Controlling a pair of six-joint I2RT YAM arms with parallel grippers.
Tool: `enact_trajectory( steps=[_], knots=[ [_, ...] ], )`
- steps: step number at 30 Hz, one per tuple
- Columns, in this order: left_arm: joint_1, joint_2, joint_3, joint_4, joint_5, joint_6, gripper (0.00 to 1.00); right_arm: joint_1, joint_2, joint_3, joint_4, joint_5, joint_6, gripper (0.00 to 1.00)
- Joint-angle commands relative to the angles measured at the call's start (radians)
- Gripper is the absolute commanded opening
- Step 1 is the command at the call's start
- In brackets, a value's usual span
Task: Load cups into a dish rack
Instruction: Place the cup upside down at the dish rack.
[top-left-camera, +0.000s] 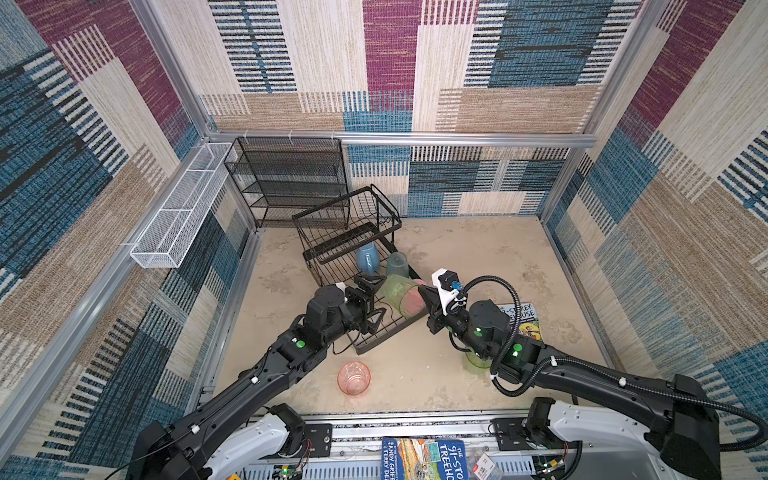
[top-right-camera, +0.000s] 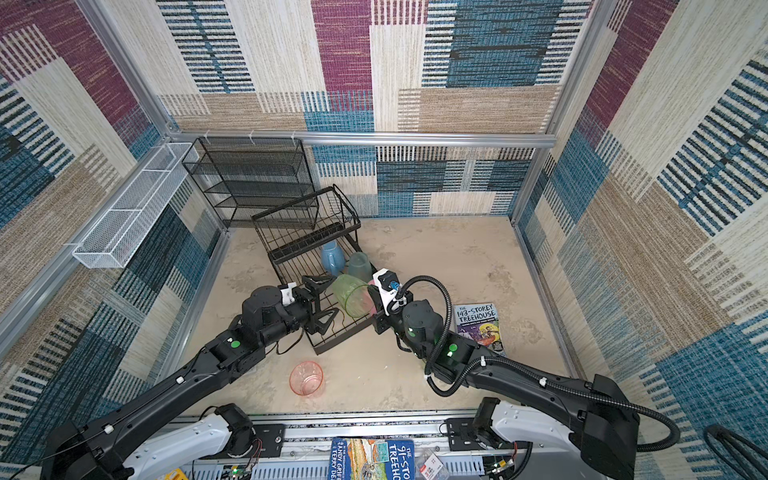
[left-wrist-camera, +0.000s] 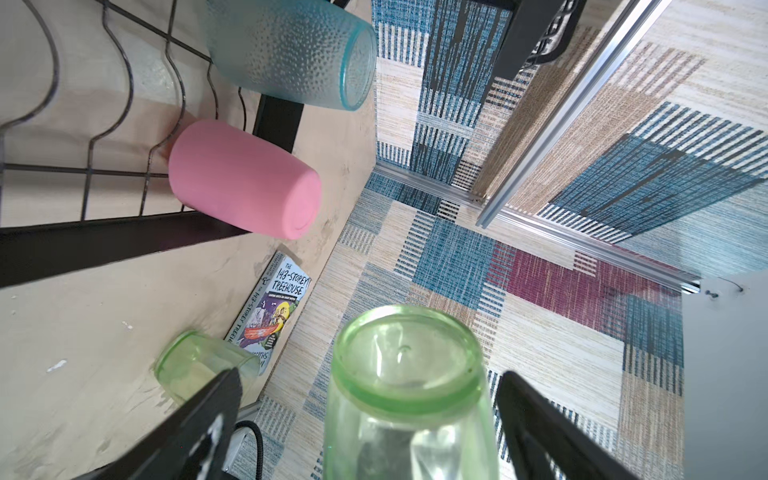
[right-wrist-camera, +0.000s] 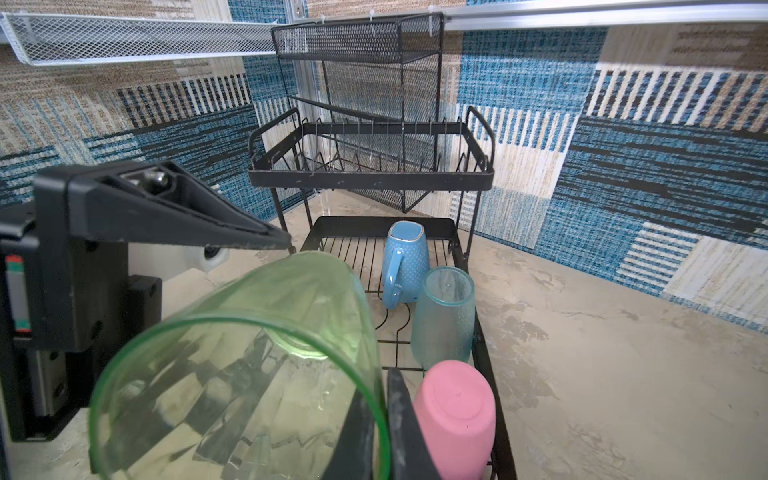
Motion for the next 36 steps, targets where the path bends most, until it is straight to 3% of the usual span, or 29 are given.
enact_trajectory(
  steps=[1,10,26,29,36],
  knots=[
    [0.007,0.021,0.003,0.089,0.055,-0.032,0.99,-0.013,0.009,-0.002,0.078,-0.053,0.018,0.00],
    [0.013,0.088,0.033,0.158,0.135,-0.042,0.96,-0.028,0.045,0.018,0.073,-0.145,0.004,0.00],
    [0.014,0.116,0.038,0.229,0.156,-0.058,0.88,-0.082,0.068,0.044,0.087,-0.233,0.002,0.00],
    [0.017,0.120,0.032,0.243,0.155,-0.061,0.84,-0.091,0.067,0.046,0.091,-0.255,0.005,0.00],
    [0.017,0.126,0.052,0.248,0.157,-0.019,0.63,-0.100,0.060,0.047,0.077,-0.266,0.006,0.02]
  ],
)
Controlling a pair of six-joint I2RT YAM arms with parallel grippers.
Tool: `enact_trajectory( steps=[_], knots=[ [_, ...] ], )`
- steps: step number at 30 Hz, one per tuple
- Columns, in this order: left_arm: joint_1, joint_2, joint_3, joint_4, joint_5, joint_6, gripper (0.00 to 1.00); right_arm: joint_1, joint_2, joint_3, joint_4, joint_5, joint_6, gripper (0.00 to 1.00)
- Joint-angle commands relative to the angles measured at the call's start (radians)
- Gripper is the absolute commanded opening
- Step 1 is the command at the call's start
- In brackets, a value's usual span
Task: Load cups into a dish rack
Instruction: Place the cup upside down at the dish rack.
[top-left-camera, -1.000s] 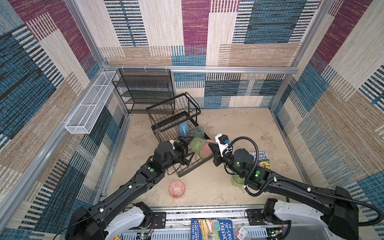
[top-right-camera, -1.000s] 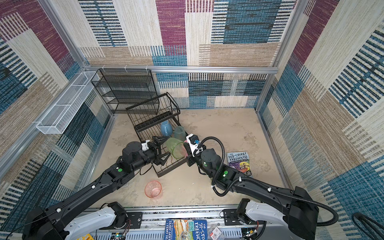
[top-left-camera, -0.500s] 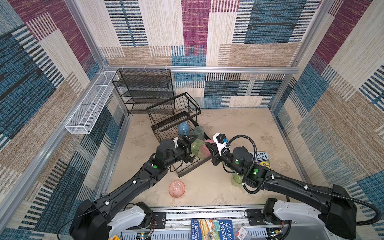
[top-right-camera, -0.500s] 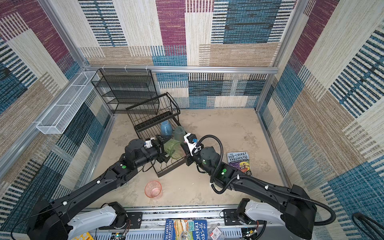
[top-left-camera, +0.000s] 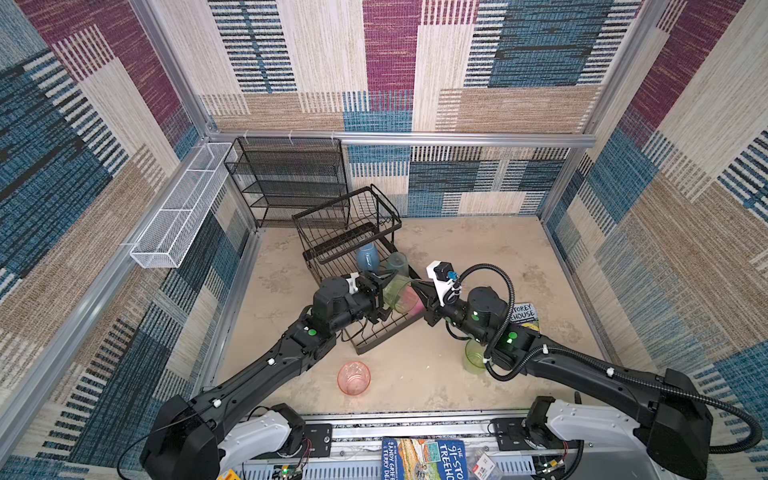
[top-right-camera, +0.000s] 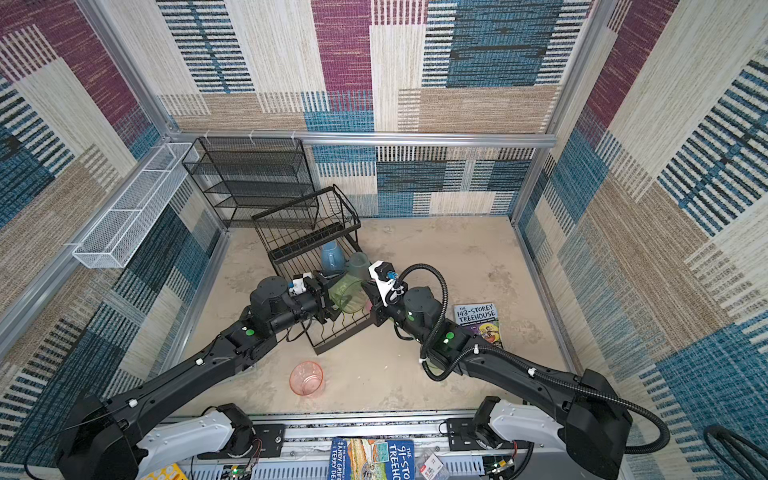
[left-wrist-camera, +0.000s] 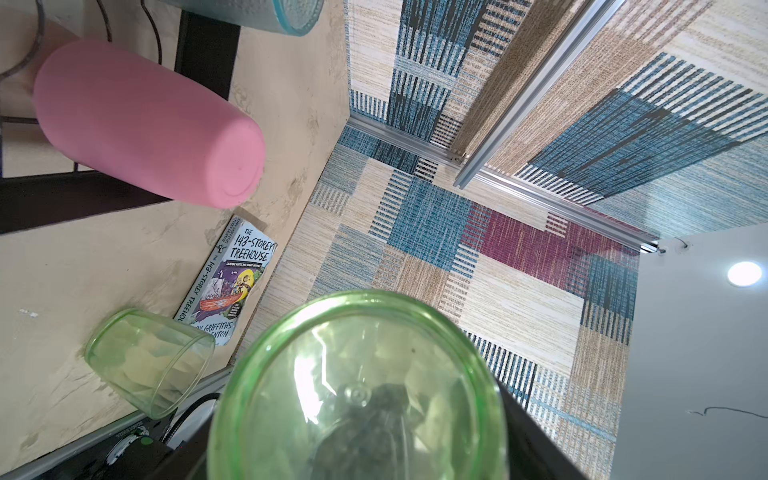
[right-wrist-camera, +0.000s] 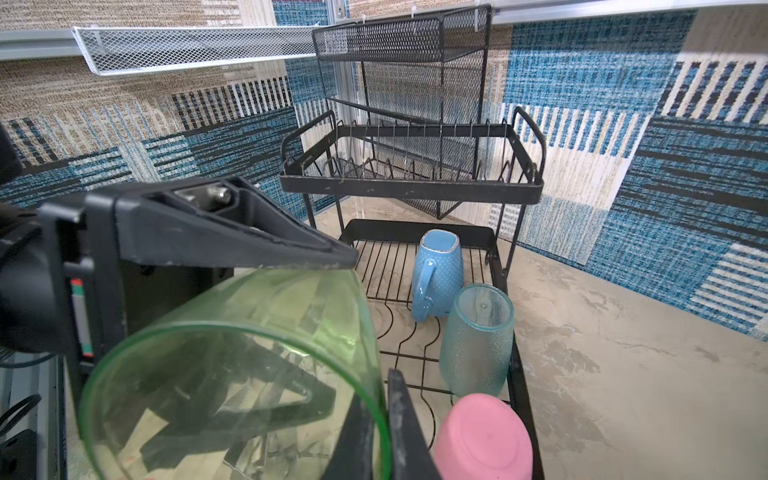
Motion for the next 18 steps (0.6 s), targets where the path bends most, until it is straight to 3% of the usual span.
enact_trajectory(
  steps=[1,5,12,18],
  knots=[
    [0.001,-0.004,0.021,0.048,0.005,0.036,0.60,-0.001,-0.005,0.010,0.031,-0.034,0.010,0.03],
    [0.001,-0.018,0.042,0.005,-0.008,0.084,0.58,-0.007,-0.004,0.009,0.027,-0.038,0.014,0.10],
    [0.001,-0.039,0.096,-0.097,-0.037,0.189,0.58,-0.014,-0.023,0.007,0.018,-0.025,0.022,0.39],
    [0.002,-0.021,0.138,-0.164,-0.056,0.296,0.56,-0.017,-0.078,-0.004,-0.006,-0.005,0.038,0.48]
  ],
)
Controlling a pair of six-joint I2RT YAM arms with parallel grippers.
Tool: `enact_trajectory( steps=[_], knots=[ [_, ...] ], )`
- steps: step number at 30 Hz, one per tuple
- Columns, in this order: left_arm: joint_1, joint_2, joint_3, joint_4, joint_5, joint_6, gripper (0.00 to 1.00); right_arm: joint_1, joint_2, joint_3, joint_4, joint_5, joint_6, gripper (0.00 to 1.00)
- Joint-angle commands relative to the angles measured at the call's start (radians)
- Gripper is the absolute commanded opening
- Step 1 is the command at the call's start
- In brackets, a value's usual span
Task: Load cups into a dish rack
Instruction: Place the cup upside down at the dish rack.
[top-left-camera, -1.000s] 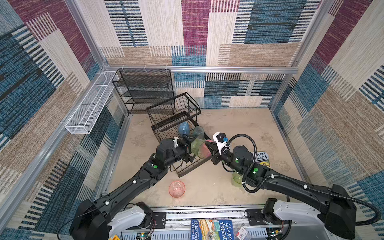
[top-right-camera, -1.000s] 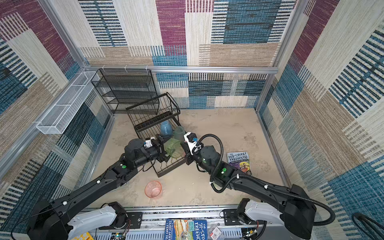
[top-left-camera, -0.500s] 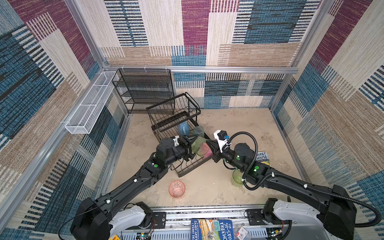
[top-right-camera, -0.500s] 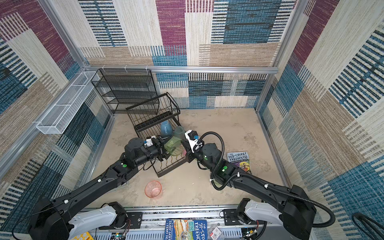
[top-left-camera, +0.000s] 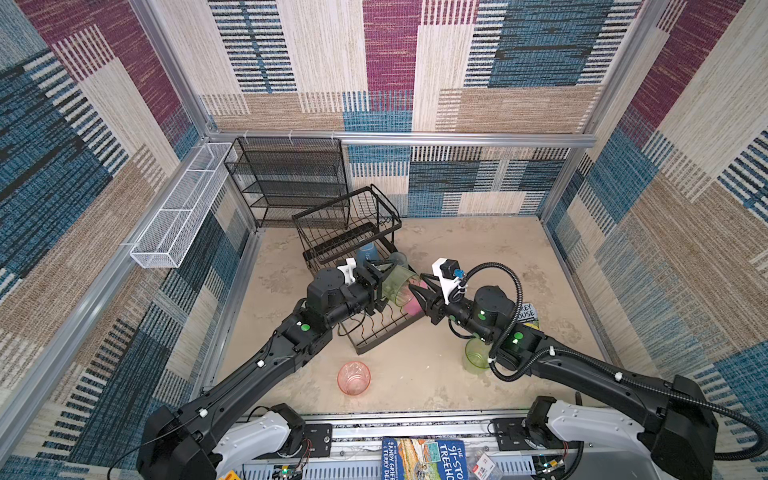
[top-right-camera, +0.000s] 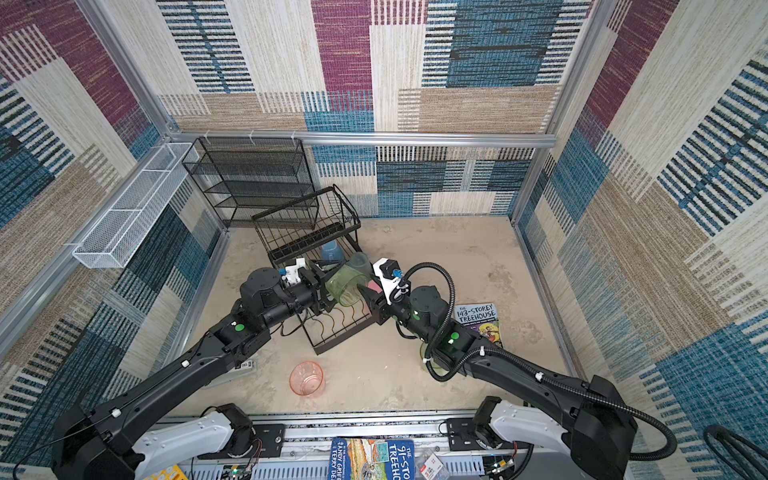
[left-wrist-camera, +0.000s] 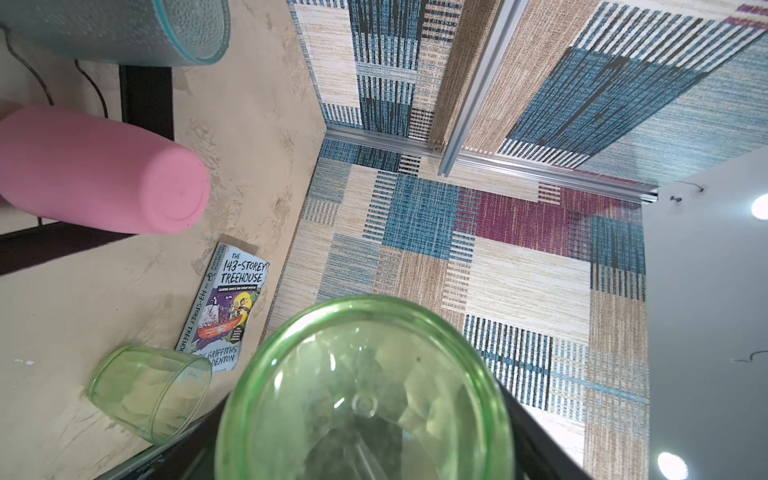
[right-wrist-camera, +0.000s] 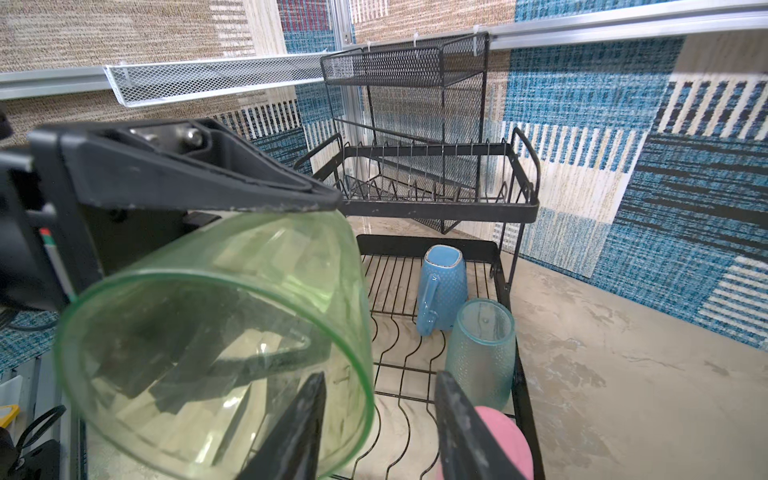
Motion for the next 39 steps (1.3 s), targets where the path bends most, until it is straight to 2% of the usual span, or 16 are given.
enact_trajectory(
  steps=[1,6,13,18,23,28,39],
  knots=[
    [0.000,0.012,0.025,-0.051,-0.029,0.121,0.56,-0.003,-0.038,-0.006,-0.005,0.026,0.022,0.49],
    [-0.001,0.023,0.056,-0.131,-0.079,0.278,0.54,-0.005,-0.095,-0.016,-0.050,0.057,0.033,0.52],
    [-0.009,0.020,0.095,-0.274,-0.225,0.541,0.52,-0.037,-0.091,-0.003,-0.119,0.066,0.067,0.53],
    [-0.025,0.022,0.034,-0.233,-0.311,0.670,0.50,-0.062,-0.083,-0.001,-0.135,0.059,0.086,0.53],
    [-0.070,0.023,-0.018,-0.194,-0.446,0.826,0.50,-0.087,-0.075,0.005,-0.142,0.049,0.091,0.53],
    [-0.094,0.023,-0.097,-0.095,-0.543,0.945,0.49,-0.105,-0.072,0.004,-0.148,0.040,0.100,0.53],
    [-0.141,0.045,-0.188,0.091,-0.673,1.150,0.48,-0.126,-0.061,-0.002,-0.168,0.027,0.118,0.54]
  ],
)
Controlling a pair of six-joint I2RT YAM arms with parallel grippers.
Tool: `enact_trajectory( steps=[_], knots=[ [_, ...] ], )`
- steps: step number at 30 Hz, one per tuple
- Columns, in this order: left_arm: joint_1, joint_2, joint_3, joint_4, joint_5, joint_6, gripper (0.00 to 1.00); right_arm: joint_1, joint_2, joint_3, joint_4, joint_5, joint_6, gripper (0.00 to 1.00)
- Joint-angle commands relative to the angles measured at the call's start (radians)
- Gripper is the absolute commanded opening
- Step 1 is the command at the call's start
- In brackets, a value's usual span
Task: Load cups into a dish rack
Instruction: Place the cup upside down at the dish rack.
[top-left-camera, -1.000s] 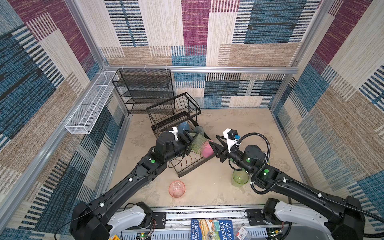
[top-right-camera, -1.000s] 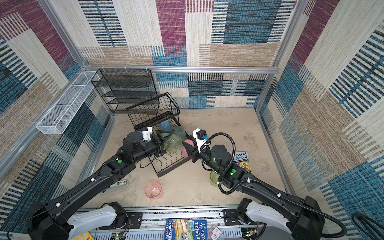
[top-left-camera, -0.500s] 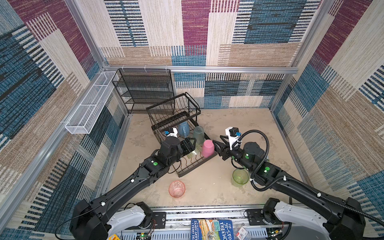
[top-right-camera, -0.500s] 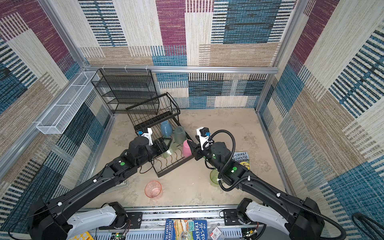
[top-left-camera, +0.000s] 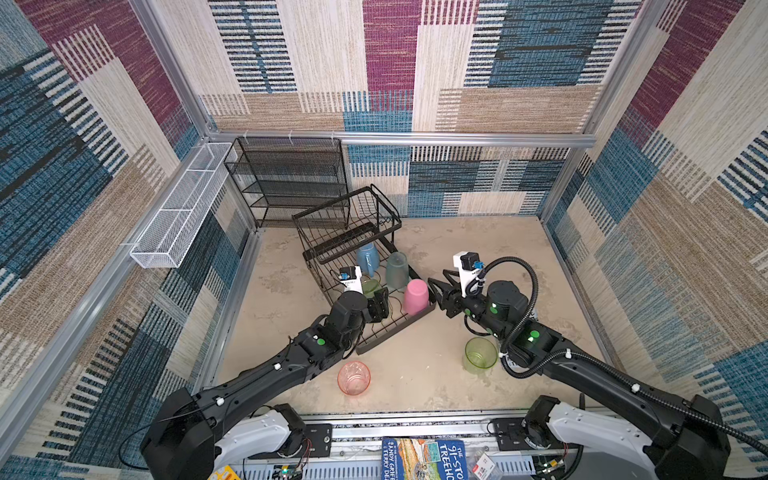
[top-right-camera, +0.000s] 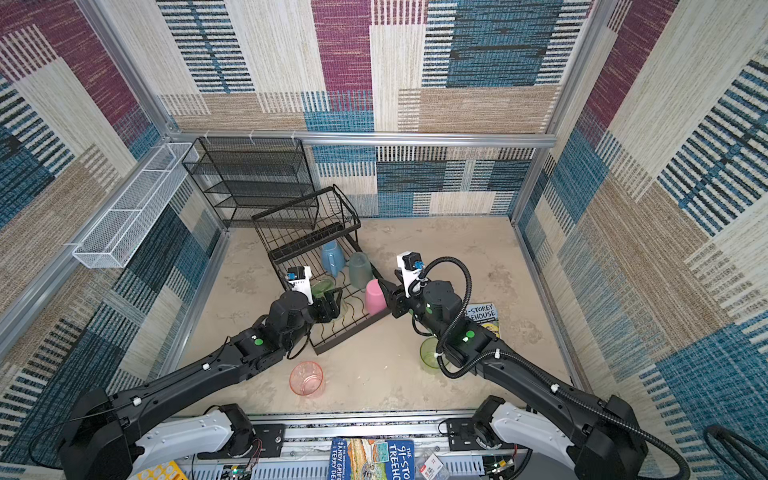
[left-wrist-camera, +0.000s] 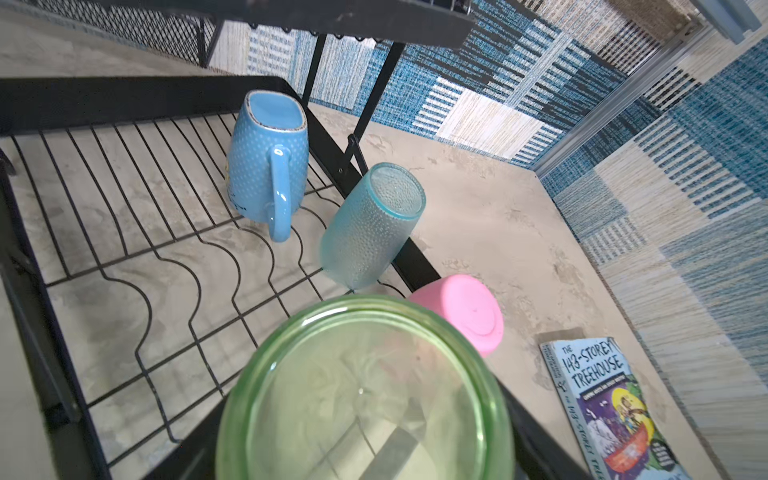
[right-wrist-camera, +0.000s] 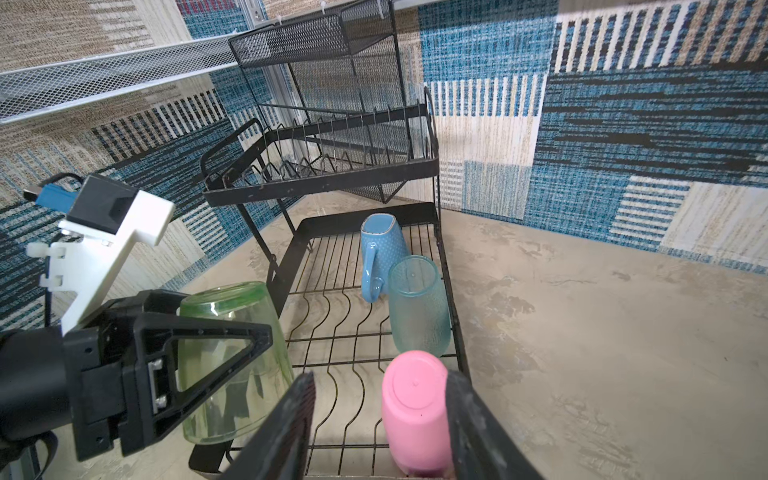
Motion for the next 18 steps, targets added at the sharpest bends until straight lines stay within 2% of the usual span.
enact_trajectory(
  steps=[1,10,18],
  knots=[
    [-0.010,0.011,-0.019,0.125,-0.068,0.107,0.48,-0.007,0.010,0.008,-0.007,-0.010,0.017,0.54],
    [-0.040,0.048,-0.068,0.246,-0.154,0.231,0.46,-0.043,0.028,0.024,-0.039,-0.030,0.038,0.54],
    [-0.061,0.103,-0.151,0.441,-0.253,0.272,0.45,-0.096,0.050,0.035,-0.053,-0.071,0.053,0.54]
  ],
)
